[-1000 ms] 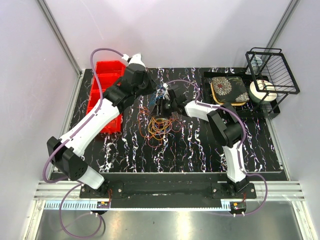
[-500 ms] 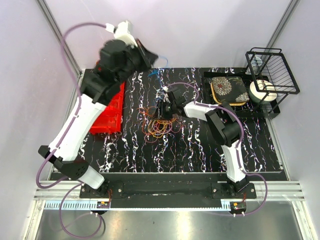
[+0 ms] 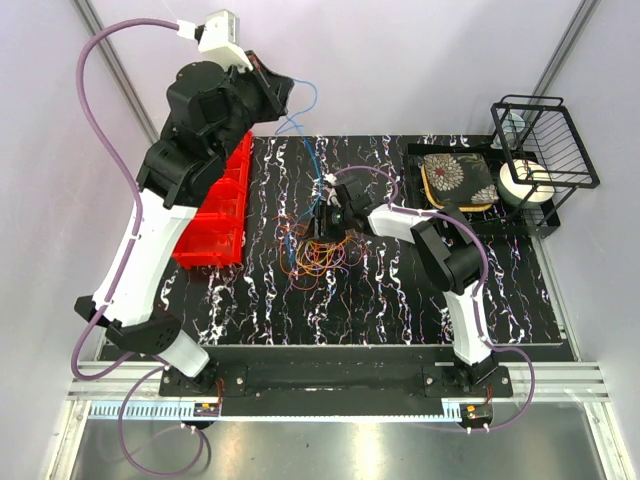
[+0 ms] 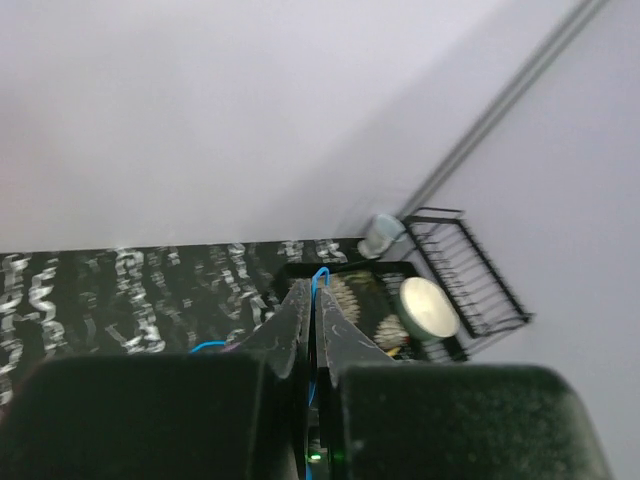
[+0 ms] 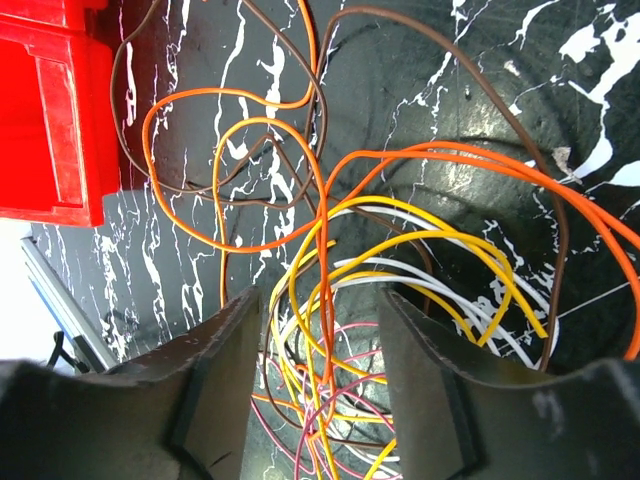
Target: Untangle the cables
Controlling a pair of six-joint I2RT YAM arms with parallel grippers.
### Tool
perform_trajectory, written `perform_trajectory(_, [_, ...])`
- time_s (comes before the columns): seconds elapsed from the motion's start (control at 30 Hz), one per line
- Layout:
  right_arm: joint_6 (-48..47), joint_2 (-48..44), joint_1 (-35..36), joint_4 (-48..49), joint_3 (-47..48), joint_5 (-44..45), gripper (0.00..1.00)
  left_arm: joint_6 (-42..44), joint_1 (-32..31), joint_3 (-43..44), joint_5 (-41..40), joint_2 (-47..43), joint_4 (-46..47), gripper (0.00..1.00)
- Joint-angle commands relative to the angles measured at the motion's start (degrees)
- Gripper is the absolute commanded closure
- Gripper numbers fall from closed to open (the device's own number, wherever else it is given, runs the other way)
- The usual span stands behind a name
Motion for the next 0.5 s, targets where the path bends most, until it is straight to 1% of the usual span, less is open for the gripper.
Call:
perform_trajectory(0.0, [-0.6, -3.5, 0.5, -0.8, -0.6, 0.6, 0.36, 4.0, 2.0, -6.2, -7.4, -3.7, 0.1, 1.0])
perform_trajectory(0.07, [-0.7, -4.4, 0.5, -1.3, -0.6, 1.0, 0.32, 4.3, 4.1, -10.2, -9.9, -6.2, 1.6, 1.0])
perform_trajectory(0.1, [-0.6, -4.7, 0.3, -1.6, -0.7, 1.1, 0.28, 3.7, 5.4, -14.1, -9.8, -7.1, 2.1, 1.0])
perform_trajectory(0.13, [-0.7, -5.2, 0.4, -1.7, -0.7, 1.3, 0.27, 3.1, 8.4, -15.8, -9.7, -7.8, 2.8, 1.0])
perform_trajectory(0.2, [-1.0, -6.3, 0.4, -2.4, -0.8, 1.7, 0.22, 1.4, 11.8, -20.2, -7.2, -9.2, 3.6, 1.0])
perform_trajectory(0.23, [-1.1, -6.6, 0.3, -3.0, -0.8, 2.0, 0.21, 1.0, 14.8, -21.6, -6.3, -9.5, 4.5, 1.0])
perform_trajectory(0.3, [-1.4, -7.8, 0.1, -3.4, -1.0, 2.5, 0.18, 0.3, 18.7, -24.3, -4.1, -9.7, 5.3, 1.0])
perform_trajectory(0.37, [-1.3, -8.7, -0.3, -3.5, -1.3, 2.5, 0.13, 0.1, 20.7, -25.4, -2.4, -9.2, 6.4, 1.0])
perform_trajectory(0.47, [-1.0, -8.9, -1.0, -3.6, -1.6, 2.3, 0.11, -0.1, 24.1, -26.8, -1.0, -8.5, 7.3, 1.0])
